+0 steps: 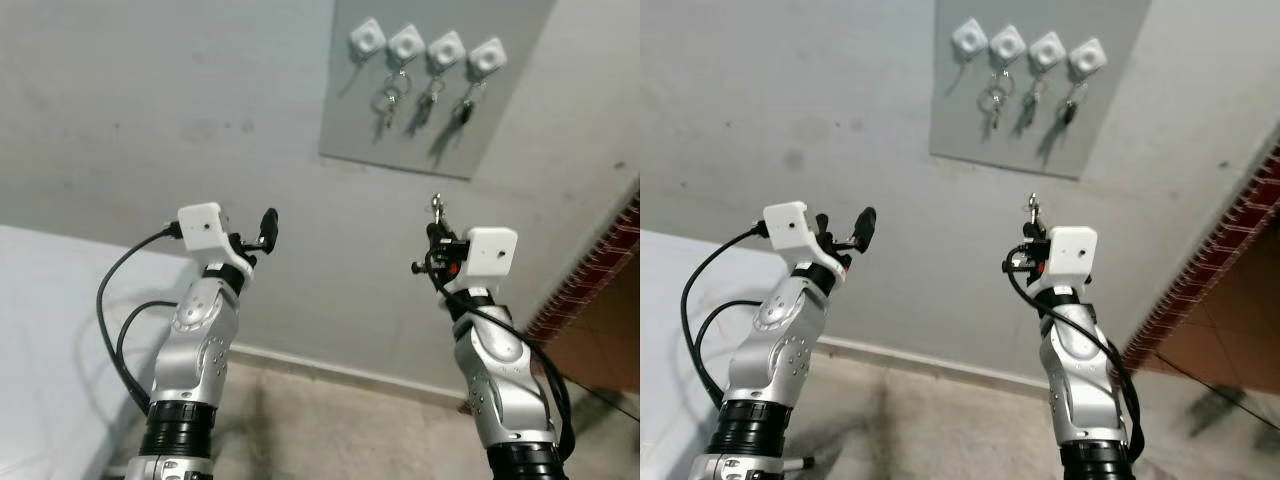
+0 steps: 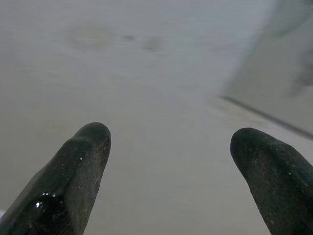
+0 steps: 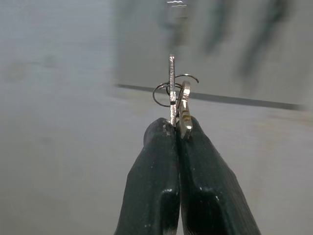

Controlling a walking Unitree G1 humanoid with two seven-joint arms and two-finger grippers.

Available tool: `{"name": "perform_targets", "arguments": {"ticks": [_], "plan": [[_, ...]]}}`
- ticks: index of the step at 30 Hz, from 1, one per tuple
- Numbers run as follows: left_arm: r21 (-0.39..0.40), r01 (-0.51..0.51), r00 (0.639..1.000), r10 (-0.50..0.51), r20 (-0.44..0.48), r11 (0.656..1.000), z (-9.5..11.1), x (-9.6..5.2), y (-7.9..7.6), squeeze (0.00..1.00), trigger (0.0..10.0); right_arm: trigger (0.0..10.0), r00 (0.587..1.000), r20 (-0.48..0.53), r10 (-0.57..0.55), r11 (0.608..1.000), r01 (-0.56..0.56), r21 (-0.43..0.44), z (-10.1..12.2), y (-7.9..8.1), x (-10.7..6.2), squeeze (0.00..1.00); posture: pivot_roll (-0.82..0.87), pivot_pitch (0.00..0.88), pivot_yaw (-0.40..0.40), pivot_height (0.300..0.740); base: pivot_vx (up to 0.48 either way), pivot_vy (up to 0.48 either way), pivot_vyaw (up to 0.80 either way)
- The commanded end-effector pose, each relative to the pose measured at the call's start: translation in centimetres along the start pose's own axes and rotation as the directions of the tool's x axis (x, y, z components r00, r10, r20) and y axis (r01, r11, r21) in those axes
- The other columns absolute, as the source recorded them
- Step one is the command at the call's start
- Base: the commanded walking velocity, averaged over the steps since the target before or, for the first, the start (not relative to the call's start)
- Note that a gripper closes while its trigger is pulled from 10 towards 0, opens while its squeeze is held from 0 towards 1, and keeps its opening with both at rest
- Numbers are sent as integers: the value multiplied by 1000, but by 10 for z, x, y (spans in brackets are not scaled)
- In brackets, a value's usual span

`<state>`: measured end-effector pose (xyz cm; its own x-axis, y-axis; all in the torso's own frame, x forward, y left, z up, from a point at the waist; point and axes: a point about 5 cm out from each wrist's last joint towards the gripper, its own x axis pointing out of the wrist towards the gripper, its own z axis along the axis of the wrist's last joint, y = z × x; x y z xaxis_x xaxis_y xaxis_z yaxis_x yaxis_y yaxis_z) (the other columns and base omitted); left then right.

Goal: Hang keys on a hook

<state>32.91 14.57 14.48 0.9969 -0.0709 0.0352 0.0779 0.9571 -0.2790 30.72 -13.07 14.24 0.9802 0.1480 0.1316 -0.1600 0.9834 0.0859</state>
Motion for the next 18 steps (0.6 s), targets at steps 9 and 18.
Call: {"name": "perform_targets", "arguments": {"ticks": [9, 18], "plan": [[-19, 41, 999, -41, 10, 999, 1, 2, -13, 0, 10000, 10000, 1000, 9, -18, 1000, 19, -18, 5, -10, -2, 0, 32, 0, -49, 724, 480, 0, 0], [-28, 29, 1000, -29, 4, 999, 0, 2, -13, 0, 10000, 10000, 1000, 2, -12, 1000, 12, -22, 4, -10, -3, 0, 28, 0, -51, 724, 407, 0, 0]]}}
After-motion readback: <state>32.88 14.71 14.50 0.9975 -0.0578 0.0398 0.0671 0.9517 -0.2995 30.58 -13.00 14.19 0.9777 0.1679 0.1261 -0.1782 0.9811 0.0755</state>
